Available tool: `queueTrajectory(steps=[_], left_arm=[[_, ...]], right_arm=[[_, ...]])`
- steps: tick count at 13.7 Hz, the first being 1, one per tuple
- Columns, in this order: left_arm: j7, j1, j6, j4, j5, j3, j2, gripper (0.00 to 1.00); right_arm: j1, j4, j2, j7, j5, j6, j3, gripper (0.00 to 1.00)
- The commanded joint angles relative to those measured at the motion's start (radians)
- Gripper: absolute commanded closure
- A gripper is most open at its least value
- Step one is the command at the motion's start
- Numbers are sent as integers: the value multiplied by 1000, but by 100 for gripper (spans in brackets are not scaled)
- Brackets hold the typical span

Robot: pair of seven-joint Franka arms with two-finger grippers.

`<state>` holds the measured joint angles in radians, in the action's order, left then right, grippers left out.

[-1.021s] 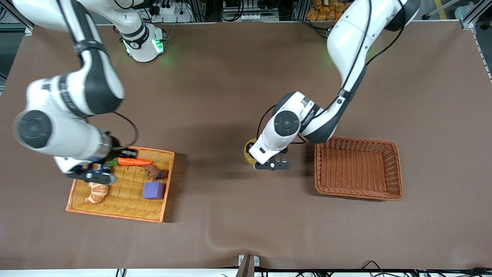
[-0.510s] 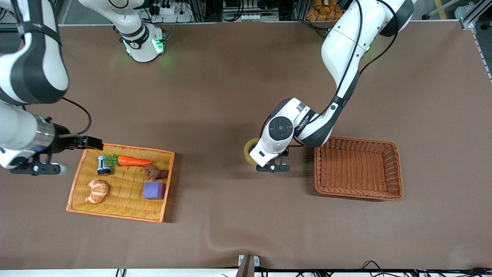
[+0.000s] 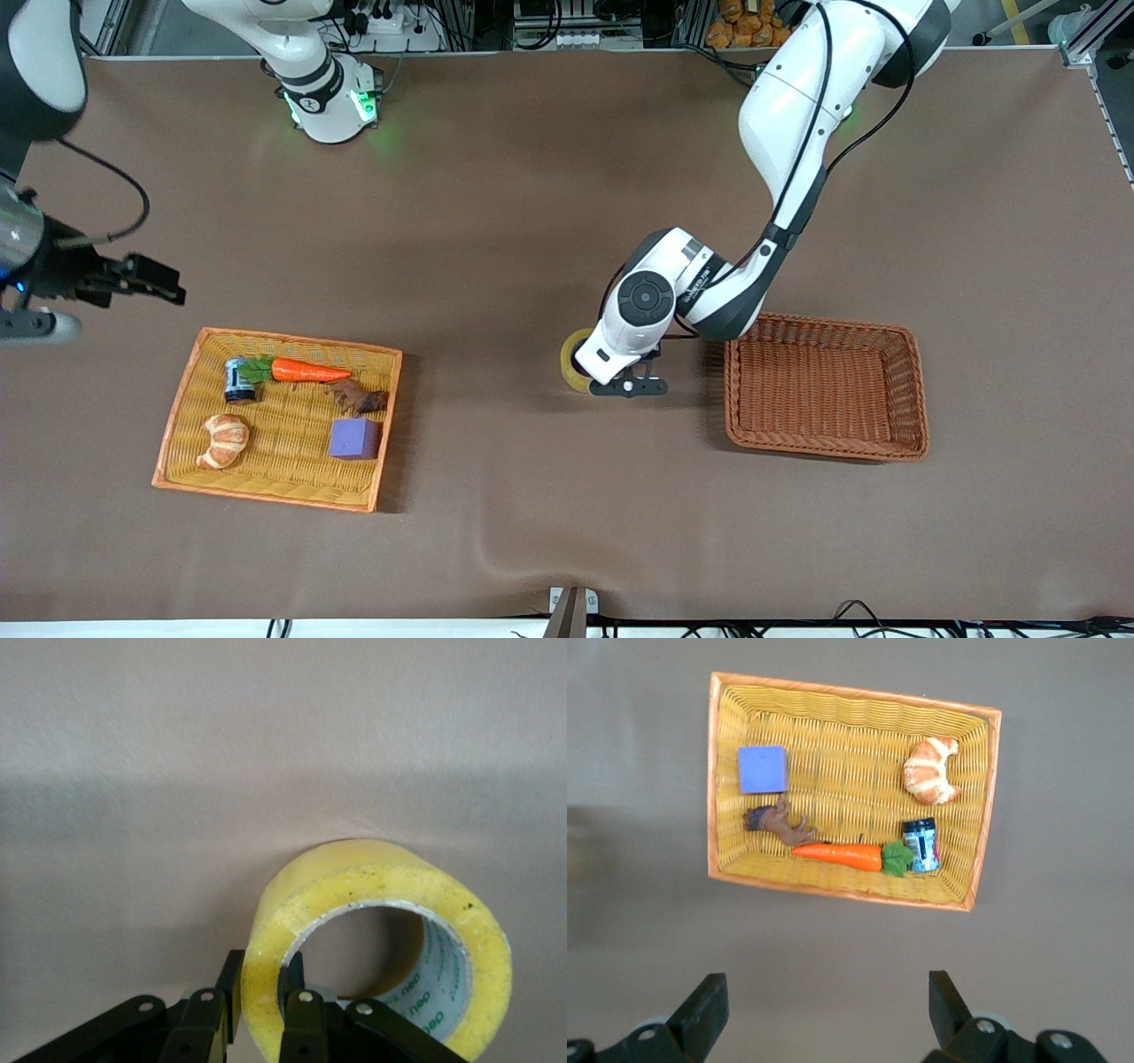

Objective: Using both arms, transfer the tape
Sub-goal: 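Carry the tape with the left gripper and set it in the basket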

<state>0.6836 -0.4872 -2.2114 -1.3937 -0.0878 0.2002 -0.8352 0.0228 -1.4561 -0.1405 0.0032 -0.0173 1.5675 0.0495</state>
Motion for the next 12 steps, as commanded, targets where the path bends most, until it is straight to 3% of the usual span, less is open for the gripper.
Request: queueTrajectory(steps=[1,6,8,12], left_arm=[[8,97,123,-18,-27,11,140,100],[-7,274,323,-62,-12,15,319,100],[-57,375,320,-149,-18,16,373,100],[-220,508,254,-263,-21,15,378,100]], right_arm=[[9,-133,136,-17,16,22,16,0],[-3,-125,153,-2,65,16,23,0],[-1,-124,154,20,65,9,21,0],[0,-116,154,23,63,-9,20,0]])
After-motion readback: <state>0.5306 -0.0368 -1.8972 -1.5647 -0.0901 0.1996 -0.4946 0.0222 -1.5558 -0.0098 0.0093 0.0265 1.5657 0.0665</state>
